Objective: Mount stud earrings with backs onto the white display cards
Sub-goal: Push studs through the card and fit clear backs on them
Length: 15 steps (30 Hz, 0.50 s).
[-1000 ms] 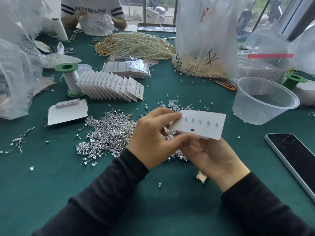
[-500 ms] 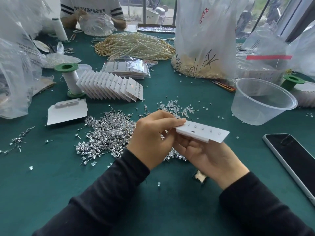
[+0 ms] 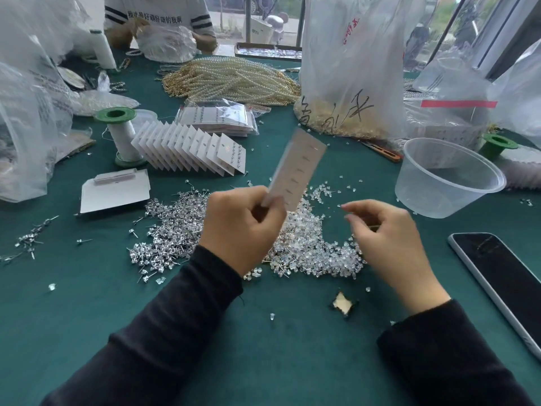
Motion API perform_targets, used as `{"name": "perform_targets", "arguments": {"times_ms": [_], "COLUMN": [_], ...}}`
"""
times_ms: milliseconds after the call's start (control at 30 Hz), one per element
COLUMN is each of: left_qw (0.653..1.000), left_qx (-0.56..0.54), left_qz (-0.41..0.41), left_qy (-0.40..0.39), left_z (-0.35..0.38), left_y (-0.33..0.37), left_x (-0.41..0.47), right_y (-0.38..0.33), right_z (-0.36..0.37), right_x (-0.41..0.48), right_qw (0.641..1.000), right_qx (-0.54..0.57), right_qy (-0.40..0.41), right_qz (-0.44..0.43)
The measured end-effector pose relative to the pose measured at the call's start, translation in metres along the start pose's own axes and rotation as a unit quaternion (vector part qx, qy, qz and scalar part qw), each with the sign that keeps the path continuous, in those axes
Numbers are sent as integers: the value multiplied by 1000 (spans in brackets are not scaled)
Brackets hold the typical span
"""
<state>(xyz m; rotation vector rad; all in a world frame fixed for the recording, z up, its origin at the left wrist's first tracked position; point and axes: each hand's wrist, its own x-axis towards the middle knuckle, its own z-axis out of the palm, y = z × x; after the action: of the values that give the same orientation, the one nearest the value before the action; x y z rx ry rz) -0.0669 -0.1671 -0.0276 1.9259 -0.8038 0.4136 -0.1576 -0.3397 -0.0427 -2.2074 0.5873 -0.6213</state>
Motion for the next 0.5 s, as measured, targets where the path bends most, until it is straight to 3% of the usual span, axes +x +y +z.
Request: {"name": "perform_targets", "arguments": {"times_ms": [67,133,267,500], "left_qw": [996,987,978,981], "left_qx": [-46,-91,-115,-109], "left_qz": [-71,-132,-175,-162], "left_qy": [16,22,19,9], "left_z": [-3,-6,-6,-5], "left_y": [-2,-4,-4,-4], "left_x": [3,6,7,6], "right_y": [10,17,12,5], "right_z": [-6,-6,-2,3], "right_x": [4,6,3,0], "right_qw": [990,978,982,981], "right_qx": [-139,-194,-162,-151], "right_qy": [-7,-65,-99,-118], "right_qz": [9,41,-3,-35]}}
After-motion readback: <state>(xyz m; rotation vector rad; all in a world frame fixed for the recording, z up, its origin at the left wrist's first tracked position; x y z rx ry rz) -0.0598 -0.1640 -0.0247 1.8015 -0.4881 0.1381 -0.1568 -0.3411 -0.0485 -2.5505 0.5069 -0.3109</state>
